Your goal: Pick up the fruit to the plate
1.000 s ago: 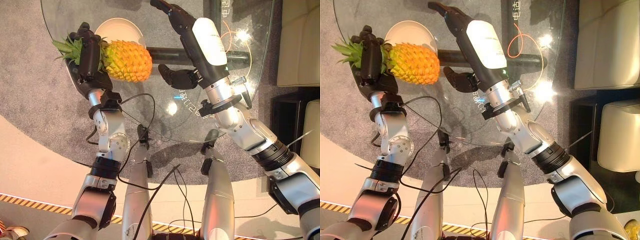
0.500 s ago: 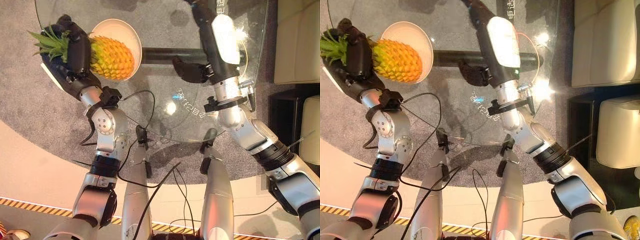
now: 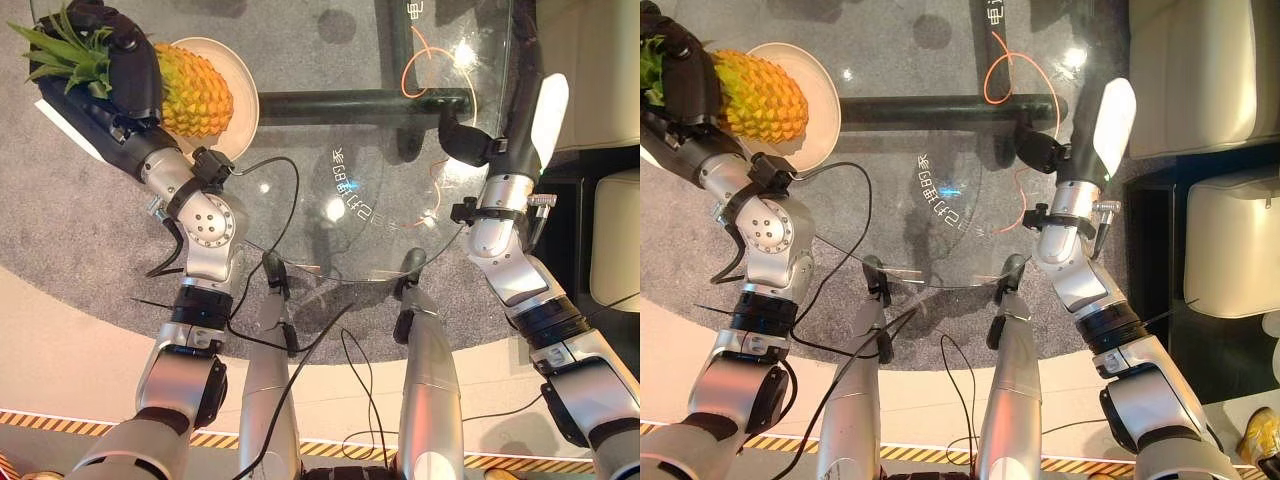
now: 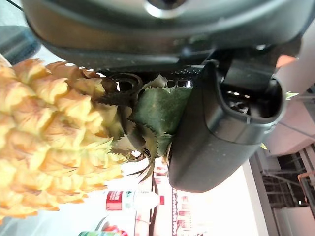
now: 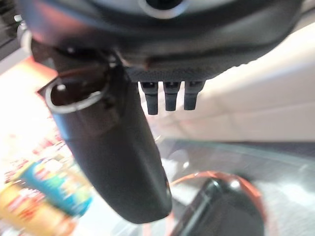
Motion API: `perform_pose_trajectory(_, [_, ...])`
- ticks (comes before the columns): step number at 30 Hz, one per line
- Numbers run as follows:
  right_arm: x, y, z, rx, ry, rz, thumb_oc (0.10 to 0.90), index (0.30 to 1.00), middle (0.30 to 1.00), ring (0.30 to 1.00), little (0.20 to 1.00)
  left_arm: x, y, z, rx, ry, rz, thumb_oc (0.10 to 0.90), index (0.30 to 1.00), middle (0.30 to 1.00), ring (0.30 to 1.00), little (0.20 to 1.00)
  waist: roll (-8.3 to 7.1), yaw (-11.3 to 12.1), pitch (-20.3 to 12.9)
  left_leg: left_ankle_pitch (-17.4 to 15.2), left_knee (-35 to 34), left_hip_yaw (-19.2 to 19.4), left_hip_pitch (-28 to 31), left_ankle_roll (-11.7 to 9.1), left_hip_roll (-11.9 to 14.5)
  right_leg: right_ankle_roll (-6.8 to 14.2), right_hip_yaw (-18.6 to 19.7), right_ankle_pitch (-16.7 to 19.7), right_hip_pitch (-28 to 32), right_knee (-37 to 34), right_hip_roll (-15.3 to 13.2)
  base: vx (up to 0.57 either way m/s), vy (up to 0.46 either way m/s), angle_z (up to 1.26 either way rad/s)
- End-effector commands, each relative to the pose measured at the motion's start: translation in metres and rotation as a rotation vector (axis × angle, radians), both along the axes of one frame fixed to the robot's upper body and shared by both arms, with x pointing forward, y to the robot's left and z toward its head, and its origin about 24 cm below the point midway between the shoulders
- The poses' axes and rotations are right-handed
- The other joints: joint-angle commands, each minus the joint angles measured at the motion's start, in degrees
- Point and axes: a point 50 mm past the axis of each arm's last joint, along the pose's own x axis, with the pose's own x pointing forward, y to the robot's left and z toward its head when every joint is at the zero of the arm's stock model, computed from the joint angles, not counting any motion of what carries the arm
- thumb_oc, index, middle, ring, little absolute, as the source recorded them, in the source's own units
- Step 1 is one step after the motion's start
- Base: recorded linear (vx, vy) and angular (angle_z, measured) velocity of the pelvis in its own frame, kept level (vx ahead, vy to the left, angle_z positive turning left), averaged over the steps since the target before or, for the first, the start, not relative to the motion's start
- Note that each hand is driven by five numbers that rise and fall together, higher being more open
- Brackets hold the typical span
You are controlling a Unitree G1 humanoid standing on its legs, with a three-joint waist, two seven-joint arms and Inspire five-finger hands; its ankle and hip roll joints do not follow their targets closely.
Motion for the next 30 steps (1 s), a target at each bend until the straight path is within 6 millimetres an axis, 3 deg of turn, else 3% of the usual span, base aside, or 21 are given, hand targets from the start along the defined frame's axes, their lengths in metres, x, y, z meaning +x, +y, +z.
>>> perform_pose_trajectory(1, [-0.007,-0.016,0.040,0.101,-0.225,-0.088,0.800,0.900,0.900,0.900,0.900,-0.029,0.013,0.066,0.114,-0.367,0.103,0.100,0.300,0.300,0.300,0.200,-0.69,0.9,-1.5,-3.9,5.0,-2.9,-2.6,-2.7,0.6,2.3,-1.2,2.9,3.4,-6.5,0.4,0.00,0.000,0.00])
perform_pose_trajectory(12, [-0.002,-0.067,0.015,0.295,-0.156,-0.328,0.800,0.900,0.900,0.900,0.900,-0.024,0.024,0.070,0.137,-0.341,0.182,0.100,0.300,0.300,0.300,0.200,-0.52,0.7,-1.5,-4.4,4.9,-2.6,-2.7,-2.8,0.7,2.3,-1.3,2.6,3.1,-6.6,0.8,0.00,0.003,-0.01])
perform_pose_trajectory(21, [0.002,-0.110,-0.046,0.478,0.103,-0.444,0.800,0.900,0.900,0.900,0.900,-0.013,0.035,0.080,0.154,-0.264,0.255,0.100,0.300,0.300,0.300,0.200,-0.55,0.8,-1.5,-4.8,5.6,-2.7,-3.2,-2.7,1.0,1.8,-1.7,2.1,3.0,-6.2,1.0,0.00,0.001,0.00])
perform_pose_trajectory(30, [-0.002,-0.129,-0.092,0.535,0.355,-0.453,0.800,0.900,0.900,0.900,0.900,-0.002,0.044,0.087,0.178,-0.171,0.278,0.100,0.300,0.300,0.300,0.200,-0.54,1.0,-1.5,-5.2,7.0,-2.9,-4.0,-2.4,1.4,1.4,-1.8,1.6,2.5,-5.2,1.2,0.00,0.000,0.00])
